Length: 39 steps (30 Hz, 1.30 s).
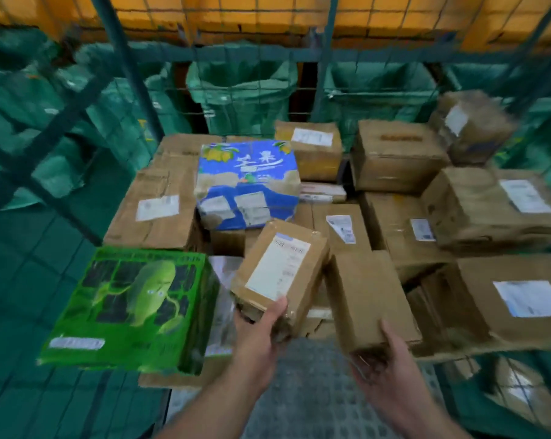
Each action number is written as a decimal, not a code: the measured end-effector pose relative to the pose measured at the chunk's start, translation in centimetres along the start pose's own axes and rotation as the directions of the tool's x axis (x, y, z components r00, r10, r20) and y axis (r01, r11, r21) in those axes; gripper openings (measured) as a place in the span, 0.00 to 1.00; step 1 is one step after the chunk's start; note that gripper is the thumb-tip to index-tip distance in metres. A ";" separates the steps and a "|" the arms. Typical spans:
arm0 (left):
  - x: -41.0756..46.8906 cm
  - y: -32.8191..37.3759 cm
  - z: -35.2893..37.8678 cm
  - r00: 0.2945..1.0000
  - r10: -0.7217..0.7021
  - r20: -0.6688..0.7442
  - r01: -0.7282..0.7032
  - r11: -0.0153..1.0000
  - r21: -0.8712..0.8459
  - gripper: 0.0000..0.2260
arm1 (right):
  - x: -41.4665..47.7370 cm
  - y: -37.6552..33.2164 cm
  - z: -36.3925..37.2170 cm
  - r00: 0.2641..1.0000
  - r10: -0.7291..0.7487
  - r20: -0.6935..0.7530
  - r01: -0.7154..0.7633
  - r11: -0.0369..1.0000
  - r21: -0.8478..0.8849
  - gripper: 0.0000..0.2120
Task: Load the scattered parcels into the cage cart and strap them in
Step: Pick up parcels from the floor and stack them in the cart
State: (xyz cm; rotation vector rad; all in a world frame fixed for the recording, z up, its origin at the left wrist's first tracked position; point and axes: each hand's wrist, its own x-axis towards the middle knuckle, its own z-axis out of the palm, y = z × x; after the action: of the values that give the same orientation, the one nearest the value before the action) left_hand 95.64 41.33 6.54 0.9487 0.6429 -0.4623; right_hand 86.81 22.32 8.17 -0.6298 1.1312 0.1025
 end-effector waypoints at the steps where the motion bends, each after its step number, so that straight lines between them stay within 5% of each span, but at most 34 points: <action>1: 0.9 -0.1 1.3 1.000 -0.009 0.005 0.009 1.000 0.023 0.49 | 0.2 -0.6 0.5 0.999 -0.034 -0.004 0.034 0.999 0.020 0.24; 9: 6.1 -2.0 15.6 1.000 0.007 -0.005 -0.007 1.000 -0.019 0.49 | 4.6 -8.8 3.8 0.976 -0.217 -0.025 0.217 0.976 -0.010 0.18; 18: 14.2 -2.2 24.2 0.973 0.091 -0.211 -0.109 0.991 -0.077 0.58 | 13.7 -18.0 8.9 0.981 -0.175 0.085 0.188 0.965 -0.181 0.42; 21: 16.1 -2.3 25.9 0.916 0.188 -0.355 -0.212 0.977 -0.028 0.62 | 16.3 -19.7 10.2 0.982 -0.125 0.142 0.156 0.961 -0.230 0.43; 25: 18.0 -2.4 28.0 0.875 0.150 -0.461 -0.165 0.986 0.008 0.69 | 18.4 -22.4 10.6 0.988 -0.056 0.141 0.092 0.959 -0.268 0.37; 32: 20.6 -1.2 27.8 0.870 0.199 -0.451 -0.158 0.979 0.129 0.66 | 20.3 -23.9 11.9 0.991 -0.015 0.134 0.080 0.867 -0.492 0.32; 39: 23.3 0.1 27.8 0.919 0.155 -0.364 -0.090 0.978 0.189 0.64 | 20.8 -23.6 13.6 0.966 0.103 0.237 0.027 0.872 -0.490 0.33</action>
State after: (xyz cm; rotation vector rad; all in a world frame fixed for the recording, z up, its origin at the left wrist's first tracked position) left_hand 120.89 15.58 2.44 1.2481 0.8959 -0.2228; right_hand 116.10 5.06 3.69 -1.0154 0.8637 0.5067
